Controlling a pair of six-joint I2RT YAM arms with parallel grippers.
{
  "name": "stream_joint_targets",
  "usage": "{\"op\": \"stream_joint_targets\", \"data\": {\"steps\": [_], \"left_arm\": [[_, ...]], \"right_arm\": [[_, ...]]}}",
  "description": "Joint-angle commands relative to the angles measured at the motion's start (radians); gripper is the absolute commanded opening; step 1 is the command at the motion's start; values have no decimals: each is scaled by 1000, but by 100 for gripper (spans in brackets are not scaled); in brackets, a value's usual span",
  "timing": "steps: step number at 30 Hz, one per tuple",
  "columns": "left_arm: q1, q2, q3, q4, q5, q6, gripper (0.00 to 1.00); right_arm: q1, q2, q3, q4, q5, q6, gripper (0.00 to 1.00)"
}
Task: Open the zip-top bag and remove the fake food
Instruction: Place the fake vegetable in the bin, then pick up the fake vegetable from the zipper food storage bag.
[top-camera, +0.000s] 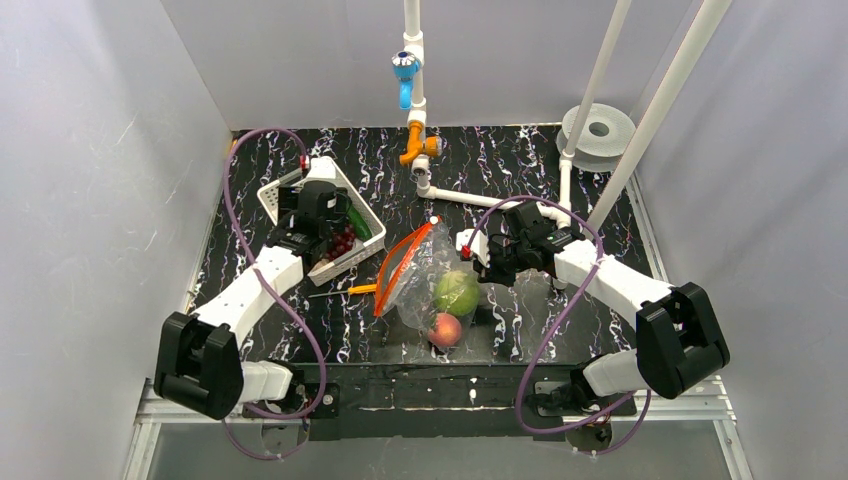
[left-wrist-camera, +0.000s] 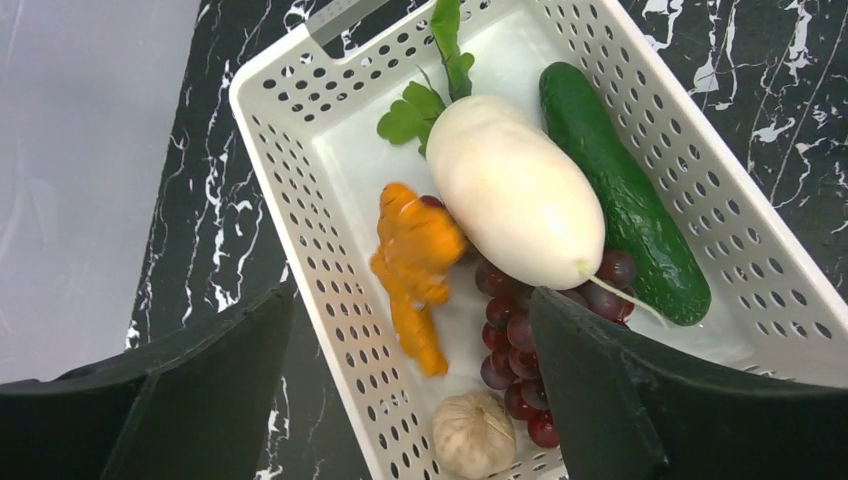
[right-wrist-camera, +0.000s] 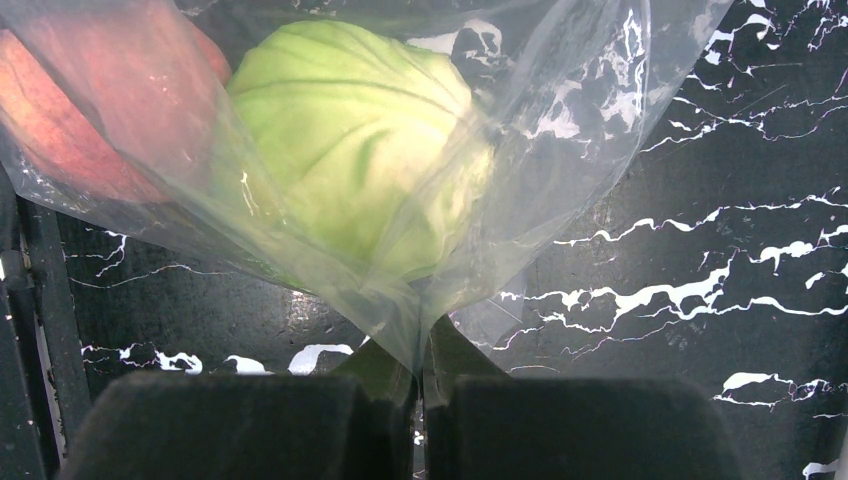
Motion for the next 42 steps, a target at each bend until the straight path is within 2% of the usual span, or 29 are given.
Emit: {"op": "stream_joint_targets", "data": {"steps": [1,4,7,12,19,24,31,34,37,42], "left_arm": [[10,-70,61,-80,27,-85,90],[10,-163,84,-158,176,-139,96],[11,-265,72,-206,392,-187,98],[13,-391,-11,-189,759,-320,98],[13,-441,-122,-116,1111,-477,97],[13,-436,-179,-92,1202,-533,93],[13,-457,-224,-114,1160,-569,78],[13,-480,-213,-184,1103,-531,73],[12,-506,-193,-219,1081,-493,57],[10,-493,-144,-201,1203,-452,39]], "right_arm": [[-4,-30,20,5,-27,1,6],[-3,-27,20,7,-30,4,6],[-4,-24,20,9,-32,9,7],[-4,-24,26,10,-42,22,13],[-4,-31,32,9,-63,44,27],[-10,-46,33,-1,-77,47,43],[-31,-92,36,-33,-127,47,57],[-33,-114,33,-51,-161,39,59],[-33,-134,30,-77,-211,26,60],[-31,-174,3,-119,-321,-10,57]]}}
